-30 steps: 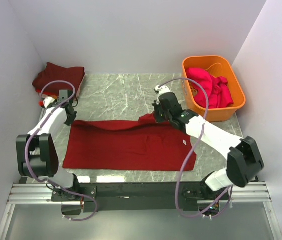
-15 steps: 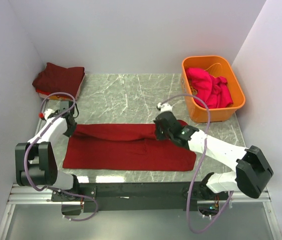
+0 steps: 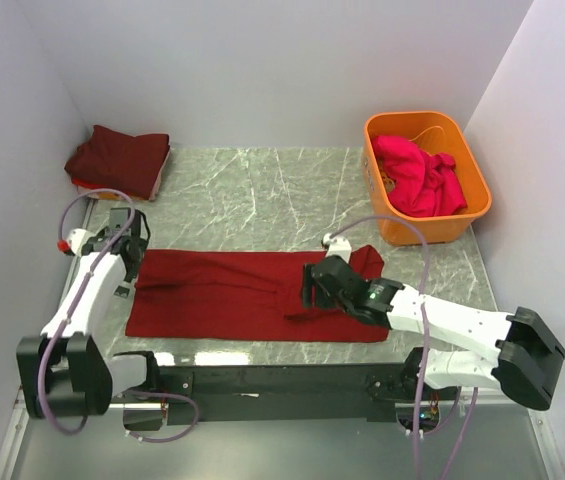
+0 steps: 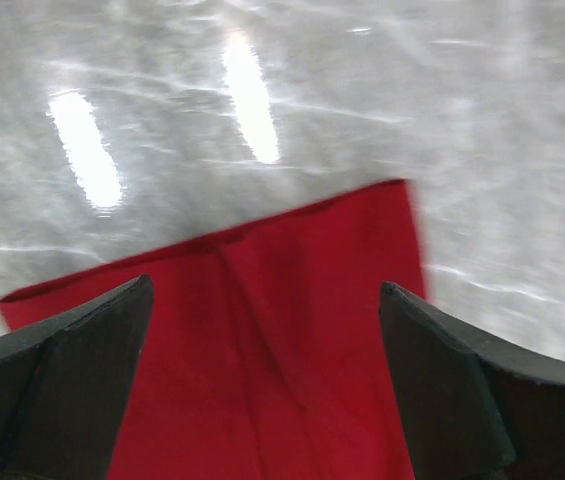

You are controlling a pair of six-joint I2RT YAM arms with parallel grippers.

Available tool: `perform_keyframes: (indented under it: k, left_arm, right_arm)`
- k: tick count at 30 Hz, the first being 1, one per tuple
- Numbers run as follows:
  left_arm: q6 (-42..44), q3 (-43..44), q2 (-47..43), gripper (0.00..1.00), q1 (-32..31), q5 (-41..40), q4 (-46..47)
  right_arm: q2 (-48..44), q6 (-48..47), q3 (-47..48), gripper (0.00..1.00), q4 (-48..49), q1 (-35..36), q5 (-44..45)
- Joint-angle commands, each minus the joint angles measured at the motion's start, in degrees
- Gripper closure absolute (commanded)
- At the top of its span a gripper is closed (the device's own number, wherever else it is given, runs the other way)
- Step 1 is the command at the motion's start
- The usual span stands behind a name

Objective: Fold and stack the t-shirts
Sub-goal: Fold the tshirt

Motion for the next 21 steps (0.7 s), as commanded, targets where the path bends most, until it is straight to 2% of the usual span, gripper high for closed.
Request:
perform_keyframes:
  k: [1,4,8,14,17,21]
  left_arm:
    - [2.42,2.46,-3.60,0.01,-0.09,2.84,2.56]
    - [5.50,1.59,-3.17,0.00,-0.17,8.89,7.49]
    - [8.49,0.44,0.61,0.01,-2.10,13.92,13.11]
    - [11.49,2.20,10.89,0.01,-5.27,16.82,17.60]
    - [12.37,2.81,15.72,0.01,-5.18,16.74,18.48]
    - [12.72,3.87,20.65,0.00,-4.13,15.60,17.34]
  right_arm:
    - [-0.77,-1.90,6.59,0.25,-1.73,-1.01,9.97]
    - [2.74,-3.84,11.42,0.24,-2.44,-3.90,8.68]
    - [7.41,-4.46,13.19,0.24,-2.96,-7.07,5.34]
    - [13.91,-5.50,12.93,0.24,-3.67,-9.54,-0.02]
    - [16.55,-7.35,12.58,0.24,-3.93,-8.93,-4.07]
    - [19.19,-6.13,11.00,0.24,-6.48,-6.30,-4.08]
